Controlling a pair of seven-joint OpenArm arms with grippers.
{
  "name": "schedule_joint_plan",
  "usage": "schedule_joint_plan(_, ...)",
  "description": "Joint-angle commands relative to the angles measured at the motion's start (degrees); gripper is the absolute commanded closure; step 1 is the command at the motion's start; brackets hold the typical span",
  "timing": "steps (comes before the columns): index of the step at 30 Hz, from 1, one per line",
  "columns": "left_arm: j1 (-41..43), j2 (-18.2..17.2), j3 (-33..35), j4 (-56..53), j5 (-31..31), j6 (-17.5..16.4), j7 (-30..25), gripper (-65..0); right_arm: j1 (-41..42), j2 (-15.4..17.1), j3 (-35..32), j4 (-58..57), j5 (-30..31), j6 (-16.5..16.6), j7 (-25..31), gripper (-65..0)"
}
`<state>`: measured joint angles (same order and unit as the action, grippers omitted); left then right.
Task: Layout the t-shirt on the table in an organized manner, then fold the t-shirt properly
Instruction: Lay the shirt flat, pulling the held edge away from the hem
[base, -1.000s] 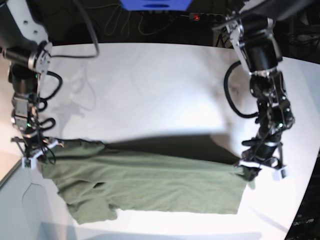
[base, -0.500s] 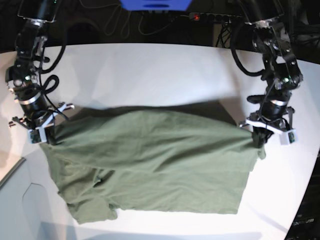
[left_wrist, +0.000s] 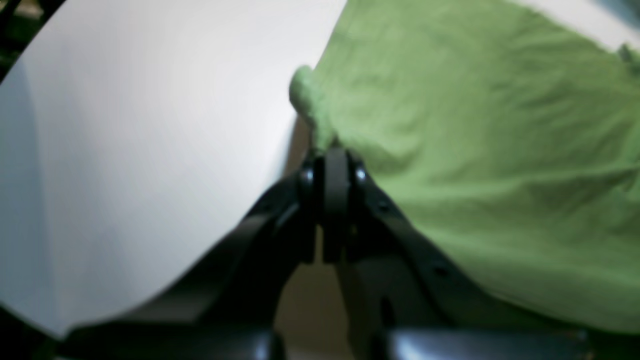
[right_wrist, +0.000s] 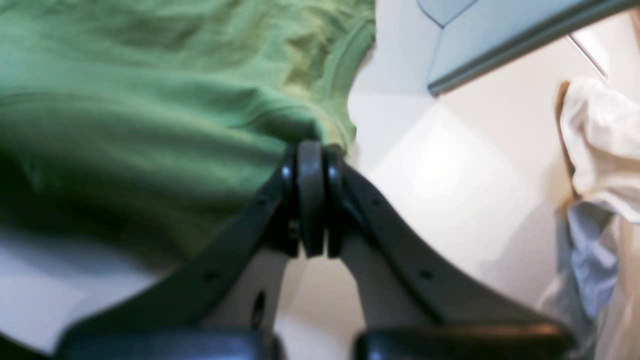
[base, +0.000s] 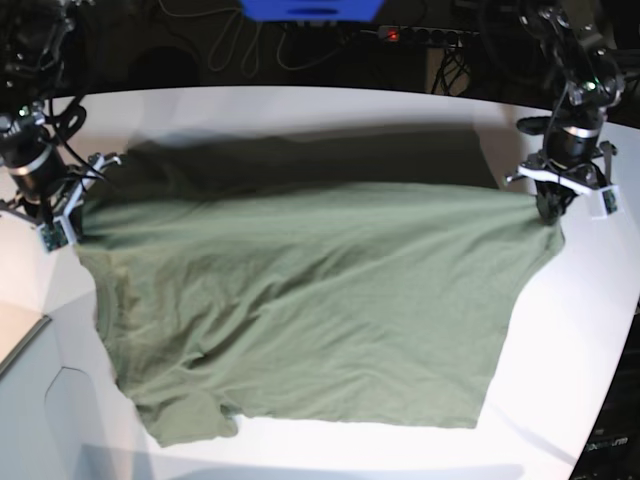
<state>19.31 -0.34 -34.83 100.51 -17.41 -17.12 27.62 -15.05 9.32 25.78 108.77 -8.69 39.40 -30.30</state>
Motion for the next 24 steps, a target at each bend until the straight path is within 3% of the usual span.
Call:
schedule_joint_plan(1, 0.87, -0.67, -0.73, 1.16, -0.57, -0.15, -1.55, -1.2, -0.38, 0.83, 0.37, 1.16, 0.2, 0.6, 1.25, 0.0)
schedule_joint_plan(7, 3.06, -0.32, -6.09, 0.37, -0.57, -0.24, -1.64, -1.2, -5.83, 3.47, -0.07, 0.9, 0.2, 0.6, 1.51, 0.0)
schedule_joint_plan(10, 3.06, -0.32, -6.62, 0.28, -0.57, -0.33, -1.64, -1.2, -5.65, 3.21, 0.02, 0.11, 0.2, 0.6, 1.69, 0.0)
schedule_joint_plan(19, 2.54, 1.26, -6.27, 0.28, -0.57, -0.33, -1.64, -1.2, 6.83, 2.06, -3.49, -14.75, 0.2, 0.6, 1.34, 0.0)
schedule_joint_plan(24, 2.45, 1.26, -6.01, -0.07, -0.57, -0.33, -1.64, -1.2, 13.51, 3.29, -4.46, -25.74, 0.12, 0.6, 1.34, -14.4)
